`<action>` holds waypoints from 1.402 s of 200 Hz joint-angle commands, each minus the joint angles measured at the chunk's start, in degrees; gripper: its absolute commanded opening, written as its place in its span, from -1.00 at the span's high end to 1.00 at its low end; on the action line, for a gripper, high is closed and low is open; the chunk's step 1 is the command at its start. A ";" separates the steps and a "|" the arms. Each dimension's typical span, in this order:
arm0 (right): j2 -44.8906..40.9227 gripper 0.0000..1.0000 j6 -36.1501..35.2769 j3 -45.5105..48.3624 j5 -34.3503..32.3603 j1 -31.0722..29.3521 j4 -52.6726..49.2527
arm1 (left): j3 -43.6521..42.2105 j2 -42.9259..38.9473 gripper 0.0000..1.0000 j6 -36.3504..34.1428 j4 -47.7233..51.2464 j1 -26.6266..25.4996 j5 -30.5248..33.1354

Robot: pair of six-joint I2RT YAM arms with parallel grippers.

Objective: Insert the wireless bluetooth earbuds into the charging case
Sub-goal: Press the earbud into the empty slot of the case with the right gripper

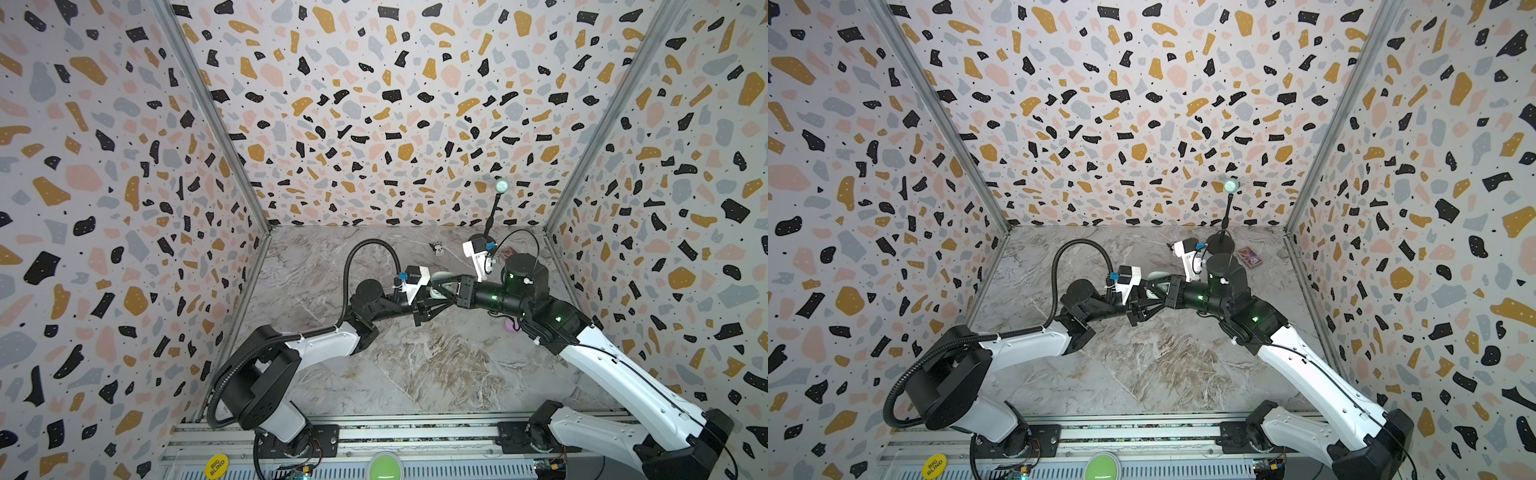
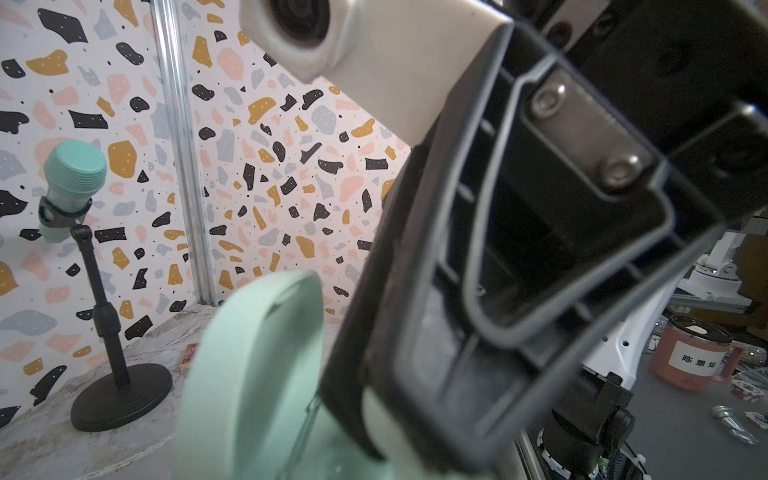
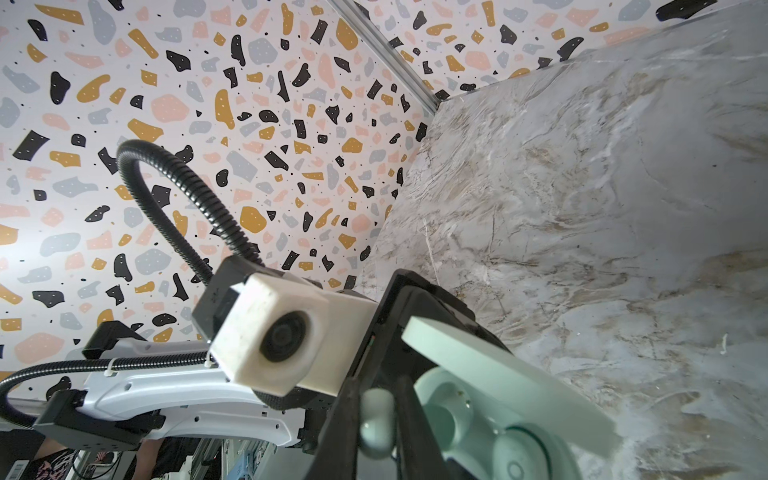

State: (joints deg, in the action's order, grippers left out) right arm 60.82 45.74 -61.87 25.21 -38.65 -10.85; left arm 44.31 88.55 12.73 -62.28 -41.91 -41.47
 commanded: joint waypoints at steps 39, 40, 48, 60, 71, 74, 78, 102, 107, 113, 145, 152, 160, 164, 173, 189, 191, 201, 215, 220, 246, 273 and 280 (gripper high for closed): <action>-0.52 0.70 1.00 0.58 -1.14 -0.46 1.45 | 1.65 -2.79 0.87 -0.65 -3.64 -0.34 0.08; -0.52 0.70 1.01 0.60 -1.18 -0.46 1.40 | 1.65 -2.83 0.87 -0.67 -3.64 -0.31 0.08; -0.58 0.70 1.02 0.77 -1.30 -0.46 1.43 | 1.65 -2.88 0.87 -0.68 -3.64 -0.32 0.08; -0.70 0.70 0.99 0.96 -1.55 -0.46 1.41 | 1.65 -3.04 0.87 -0.78 -3.48 -0.35 0.08; -0.71 0.68 0.90 0.77 -1.65 -0.46 1.15 | 1.66 -3.10 0.87 -0.80 -3.42 -0.33 0.12; -0.65 0.66 0.86 0.66 -1.61 -0.46 1.03 | 1.66 -3.08 0.87 -0.81 -3.38 -0.36 0.16; -0.57 0.62 0.80 0.55 -1.65 -0.46 0.80 | 1.65 -3.11 0.87 -0.81 -3.37 -0.34 0.16; -0.52 0.48 -0.07 -0.99 -2.67 -0.59 -1.52 | 1.65 -3.12 0.87 -1.11 -3.16 -0.34 0.24; -0.48 0.46 -0.34 -1.37 -2.94 -0.55 -2.20 | 1.65 -3.05 0.87 -1.12 -3.13 -0.36 0.29; -0.44 0.43 -0.55 -1.74 -3.20 -0.55 -2.99 | 1.65 -3.04 0.87 -1.12 -3.11 -0.35 0.34; -0.35 0.39 -1.12 -2.79 -3.72 -0.72 -5.27 | 1.78 -3.08 0.88 -1.04 -3.41 -0.36 0.54; -0.43 0.38 -1.29 -3.10 -4.04 -0.76 -5.87 | 1.74 -3.11 0.88 -1.08 -3.38 -0.36 0.58; -0.52 0.38 -1.61 -3.57 -4.37 -0.85 -6.61 | 1.76 -3.08 0.88 -1.21 -3.38 -0.36 0.64; -0.46 0.38 -1.76 -3.84 -4.53 -0.94 -7.00 | 1.79 -3.12 0.88 -1.21 -3.33 -0.36 0.61; -0.53 0.37 -2.09 -4.48 -4.81 -0.91 -7.98 | 1.83 -3.21 0.88 -1.44 -3.10 -0.36 0.67; -0.61 0.35 -2.72 -5.98 -4.73 -0.90 -9.45 | 1.83 -3.15 0.88 -1.91 -2.52 -0.33 0.75; -0.57 0.35 -2.73 -6.20 -4.69 -0.90 -9.56 | 1.83 -3.15 0.88 -1.96 -2.50 -0.36 0.84; -0.61 0.34 -2.93 -6.90 -4.58 -0.91 -10.33 | 1.76 -3.07 0.88 -2.08 -2.36 -0.36 0.95; -0.62 0.32 -3.02 -7.57 -4.35 -0.93 -11.35 | 1.83 -3.12 0.88 -2.11 -2.32 -0.36 1.04; -0.59 0.32 -3.15 -7.73 -4.23 -1.03 -11.59 | 1.83 -3.12 0.88 -2.18 -2.33 -0.36 1.06; -0.40 0.30 -3.10 -7.60 -3.11 -1.33 -11.56 | 2.09 -3.05 0.88 -2.28 -2.36 -0.36 1.12; 0.74 0.29 -3.22 -8.12 -2.68 -2.04 -12.00 | 2.28 -3.12 0.88 -2.50 -2.05 -0.36 1.04; 0.81 0.29 -3.21 -8.11 -2.60 -2.12 -11.89 | 2.33 -3.10 0.87 -2.57 -1.97 -0.36 1.04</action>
State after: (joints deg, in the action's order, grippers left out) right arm 61.12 43.38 -67.66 21.58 -40.18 -21.50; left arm 44.80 87.00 11.25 -60.97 -41.91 -40.38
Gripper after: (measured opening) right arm 0.355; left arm 0.428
